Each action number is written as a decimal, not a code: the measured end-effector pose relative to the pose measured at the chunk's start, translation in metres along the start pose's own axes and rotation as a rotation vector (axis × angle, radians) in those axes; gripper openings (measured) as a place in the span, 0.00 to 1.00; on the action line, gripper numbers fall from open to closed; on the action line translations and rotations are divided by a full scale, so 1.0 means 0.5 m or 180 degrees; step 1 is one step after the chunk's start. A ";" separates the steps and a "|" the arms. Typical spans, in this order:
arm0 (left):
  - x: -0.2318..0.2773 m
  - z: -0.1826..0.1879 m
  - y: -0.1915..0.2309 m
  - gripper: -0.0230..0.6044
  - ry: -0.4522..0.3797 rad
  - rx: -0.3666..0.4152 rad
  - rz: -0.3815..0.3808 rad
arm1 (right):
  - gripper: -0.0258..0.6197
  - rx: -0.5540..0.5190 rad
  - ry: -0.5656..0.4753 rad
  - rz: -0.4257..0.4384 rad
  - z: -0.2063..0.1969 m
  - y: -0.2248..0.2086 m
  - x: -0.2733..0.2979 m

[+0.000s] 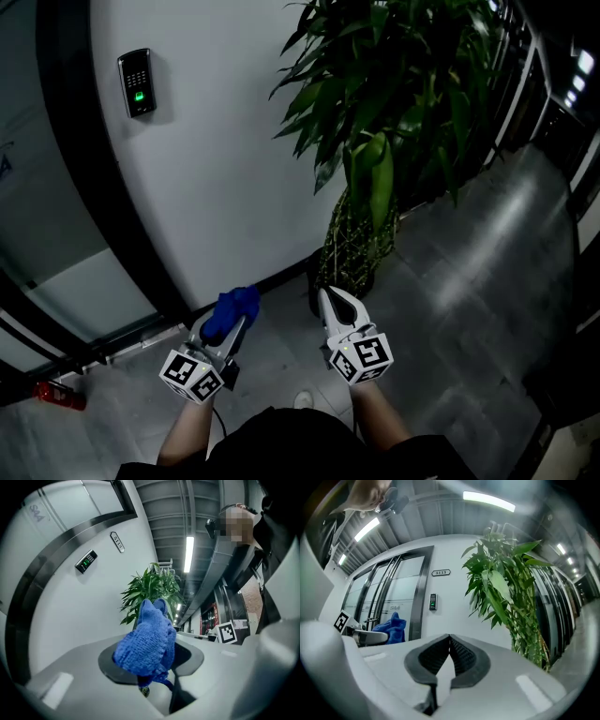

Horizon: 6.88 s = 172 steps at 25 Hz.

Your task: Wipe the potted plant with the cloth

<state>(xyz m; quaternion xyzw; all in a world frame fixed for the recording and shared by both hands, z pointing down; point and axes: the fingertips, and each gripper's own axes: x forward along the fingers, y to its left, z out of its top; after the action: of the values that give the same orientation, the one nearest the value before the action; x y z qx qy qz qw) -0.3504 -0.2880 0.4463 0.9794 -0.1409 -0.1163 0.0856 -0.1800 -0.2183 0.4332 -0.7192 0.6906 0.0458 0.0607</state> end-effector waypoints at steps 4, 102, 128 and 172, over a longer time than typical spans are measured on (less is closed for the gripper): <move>0.096 0.020 0.027 0.28 -0.0077 0.0042 0.0046 | 0.04 0.0001 0.0074 0.0050 -0.020 -0.060 0.080; 0.643 0.166 0.042 0.28 0.0611 0.0747 -0.2656 | 0.04 -0.0226 -0.0885 -0.0961 0.159 -0.298 0.443; 0.565 0.151 0.053 0.28 0.0358 0.0141 -0.2911 | 0.04 -0.0280 -0.0365 -0.1530 0.057 -0.288 0.279; 0.638 0.170 -0.091 0.28 -0.0004 0.0702 -0.3074 | 0.04 -0.0050 -0.0811 -0.0512 0.144 -0.316 0.331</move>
<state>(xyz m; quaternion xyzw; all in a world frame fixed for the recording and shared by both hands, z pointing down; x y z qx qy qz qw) -0.0626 -0.3510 0.2910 0.9360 0.3175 -0.1276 -0.0824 -0.0139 -0.3647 0.3409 -0.7611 0.6171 0.1370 0.1457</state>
